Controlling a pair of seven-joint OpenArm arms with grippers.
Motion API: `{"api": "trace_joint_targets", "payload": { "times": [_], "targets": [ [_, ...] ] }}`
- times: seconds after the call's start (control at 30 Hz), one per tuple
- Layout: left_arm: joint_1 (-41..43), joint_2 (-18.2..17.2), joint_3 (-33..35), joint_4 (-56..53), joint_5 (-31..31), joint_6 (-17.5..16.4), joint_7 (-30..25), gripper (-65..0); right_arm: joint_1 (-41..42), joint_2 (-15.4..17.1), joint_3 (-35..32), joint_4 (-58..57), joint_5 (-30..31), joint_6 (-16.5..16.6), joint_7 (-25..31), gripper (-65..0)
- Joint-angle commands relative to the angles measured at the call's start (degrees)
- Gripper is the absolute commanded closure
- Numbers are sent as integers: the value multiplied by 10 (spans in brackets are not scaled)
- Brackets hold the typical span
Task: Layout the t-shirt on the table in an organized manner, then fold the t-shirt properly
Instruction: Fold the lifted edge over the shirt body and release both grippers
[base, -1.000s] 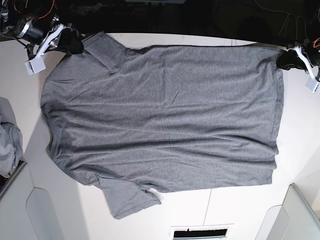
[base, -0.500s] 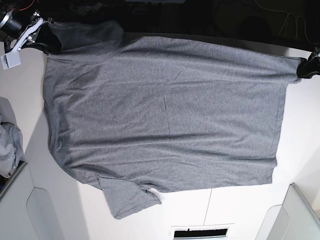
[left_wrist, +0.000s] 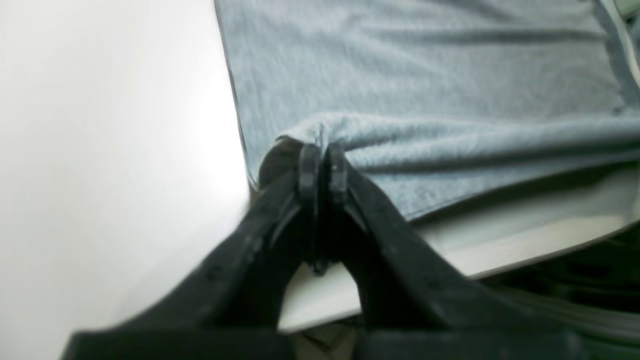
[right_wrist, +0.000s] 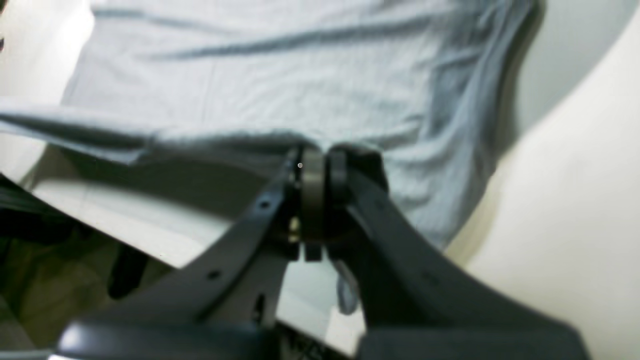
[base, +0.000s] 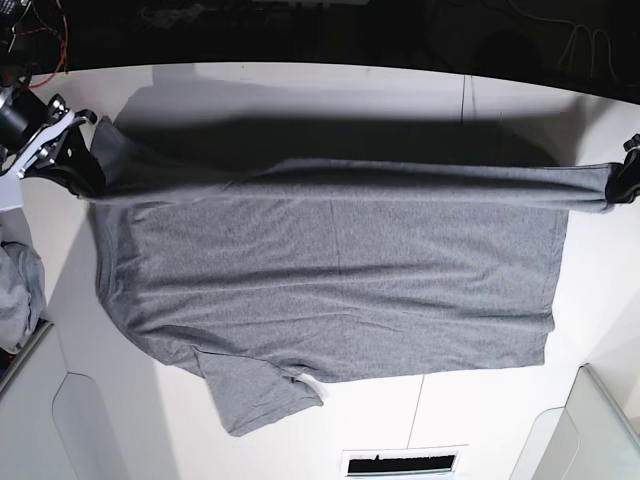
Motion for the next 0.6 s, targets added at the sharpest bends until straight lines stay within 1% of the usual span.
{"api": "trace_joint_targets", "payload": {
  "times": [0.0,0.07,0.2,0.27,0.43,0.57],
  "targets": [
    [-15,-14,10,1,0,-5,-15,0,18,8,-1,-1,7,1,14,0],
    [-43,-14,47,-14,24,-5,-30,0,46,8,-11,-22,-1,1,16,0],
    [-98,-14,118,-58,100,-5,-100,0,91,8,-37,-75,-27,1,39,0],
    [-129,-14,140,-87,126,-5,-117,0,113,8,-50,-103,-34,1,47,0],
    [-201,-14,177,-166,138,-5,-121,0,179,8,-75,-176,-65,1,62,0],
    [-239,-14,202,-211,147,-5,-134,0,226,8,-98,-238,-93,1,82,0]
  ]
}}
